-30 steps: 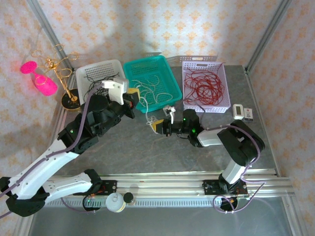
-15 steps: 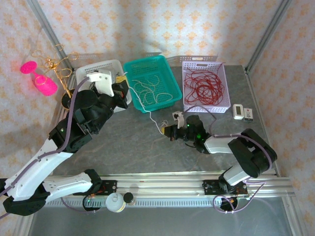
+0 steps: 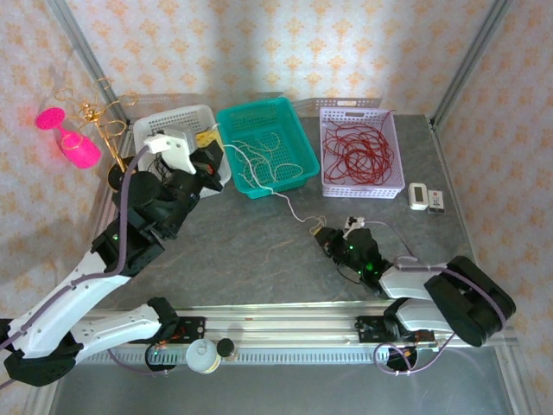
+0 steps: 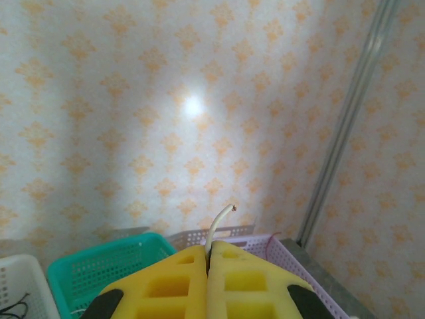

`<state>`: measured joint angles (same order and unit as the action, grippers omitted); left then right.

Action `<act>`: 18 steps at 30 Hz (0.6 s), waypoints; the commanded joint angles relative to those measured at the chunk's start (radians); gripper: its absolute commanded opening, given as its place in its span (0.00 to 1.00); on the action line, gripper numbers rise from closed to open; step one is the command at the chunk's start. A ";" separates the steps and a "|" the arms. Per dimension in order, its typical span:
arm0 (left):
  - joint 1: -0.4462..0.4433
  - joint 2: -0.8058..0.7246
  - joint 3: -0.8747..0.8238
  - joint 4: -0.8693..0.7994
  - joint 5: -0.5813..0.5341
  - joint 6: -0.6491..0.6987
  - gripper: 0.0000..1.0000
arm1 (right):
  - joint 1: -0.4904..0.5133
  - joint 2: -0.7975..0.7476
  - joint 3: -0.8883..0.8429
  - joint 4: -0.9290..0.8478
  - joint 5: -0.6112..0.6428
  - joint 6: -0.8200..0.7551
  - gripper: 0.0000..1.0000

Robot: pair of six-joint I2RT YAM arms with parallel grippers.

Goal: Untangle the cables

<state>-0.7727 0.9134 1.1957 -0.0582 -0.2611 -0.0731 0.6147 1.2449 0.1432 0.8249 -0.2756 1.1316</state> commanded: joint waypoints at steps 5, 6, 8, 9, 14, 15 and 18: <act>-0.006 -0.007 -0.023 0.073 0.091 0.011 0.00 | 0.005 -0.215 0.001 -0.127 0.282 -0.034 0.14; -0.006 -0.009 -0.019 0.069 0.089 0.017 0.00 | 0.002 -0.224 -0.014 -0.140 0.297 -0.024 0.14; -0.006 -0.010 -0.006 0.059 0.068 0.027 0.00 | 0.000 -0.226 -0.037 -0.145 0.309 -0.034 0.14; -0.005 -0.007 0.011 0.046 0.041 0.030 0.00 | 0.001 -0.221 -0.039 -0.148 0.314 -0.077 0.14; -0.006 0.017 0.107 0.023 -0.065 0.067 0.00 | 0.000 -0.217 -0.055 -0.171 0.362 -0.309 0.16; -0.005 0.027 0.132 0.018 -0.057 0.075 0.00 | 0.000 -0.227 -0.059 -0.149 0.340 -0.376 0.15; -0.006 0.056 0.190 -0.005 -0.022 0.089 0.00 | 0.000 -0.249 -0.012 -0.151 0.252 -0.575 0.18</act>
<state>-0.7727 0.9527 1.3224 -0.0490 -0.2771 -0.0235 0.6144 1.0290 0.0975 0.6704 0.0105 0.8097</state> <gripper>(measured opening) 0.041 0.171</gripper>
